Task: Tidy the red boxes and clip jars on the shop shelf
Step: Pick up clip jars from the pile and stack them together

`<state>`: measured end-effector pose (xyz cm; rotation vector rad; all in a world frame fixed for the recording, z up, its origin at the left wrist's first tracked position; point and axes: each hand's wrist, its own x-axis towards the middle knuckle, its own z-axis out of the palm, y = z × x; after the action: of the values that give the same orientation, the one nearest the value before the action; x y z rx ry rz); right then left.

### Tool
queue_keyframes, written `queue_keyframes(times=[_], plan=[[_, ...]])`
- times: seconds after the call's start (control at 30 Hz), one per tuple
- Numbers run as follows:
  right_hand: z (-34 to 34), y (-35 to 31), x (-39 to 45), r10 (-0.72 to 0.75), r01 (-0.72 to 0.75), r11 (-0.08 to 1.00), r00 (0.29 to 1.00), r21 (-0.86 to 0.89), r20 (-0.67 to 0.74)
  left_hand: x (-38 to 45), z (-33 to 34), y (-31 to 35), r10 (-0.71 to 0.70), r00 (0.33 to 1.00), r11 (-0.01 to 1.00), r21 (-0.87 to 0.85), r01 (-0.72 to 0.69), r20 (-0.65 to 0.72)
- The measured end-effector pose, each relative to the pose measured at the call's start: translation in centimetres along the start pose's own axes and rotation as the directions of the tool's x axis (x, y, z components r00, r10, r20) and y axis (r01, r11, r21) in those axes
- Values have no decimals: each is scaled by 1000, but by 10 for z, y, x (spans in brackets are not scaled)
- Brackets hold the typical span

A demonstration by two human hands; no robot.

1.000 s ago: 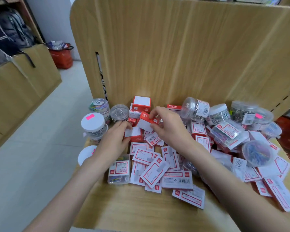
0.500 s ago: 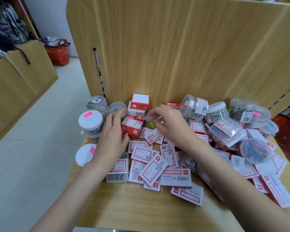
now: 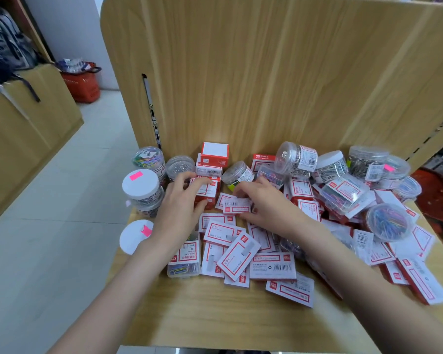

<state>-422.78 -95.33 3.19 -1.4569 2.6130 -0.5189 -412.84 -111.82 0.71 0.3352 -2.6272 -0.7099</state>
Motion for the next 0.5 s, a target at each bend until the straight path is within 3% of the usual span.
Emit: queue_keyframes(times=[0.1, 0.2, 0.33, 0.5], plan=[[-12, -3, -4, 62, -47, 987, 993, 153, -100, -3, 1, -2, 22, 1000, 1000, 4, -22, -15], [-25, -8, -9, 129, -102, 962, 987, 252, -96, -9, -3, -5, 59, 995, 998, -25, -61, -75], [-40, -14, -29, 165, -139, 962, 982, 236, -93, -17, -8, -2, 117, 985, 988, -87, -128, -125], [-47, -19, -66, 214, -179, 951, 969, 253, -120, -28, -6, 6, 180, 983, 972, -144, -185, -43]])
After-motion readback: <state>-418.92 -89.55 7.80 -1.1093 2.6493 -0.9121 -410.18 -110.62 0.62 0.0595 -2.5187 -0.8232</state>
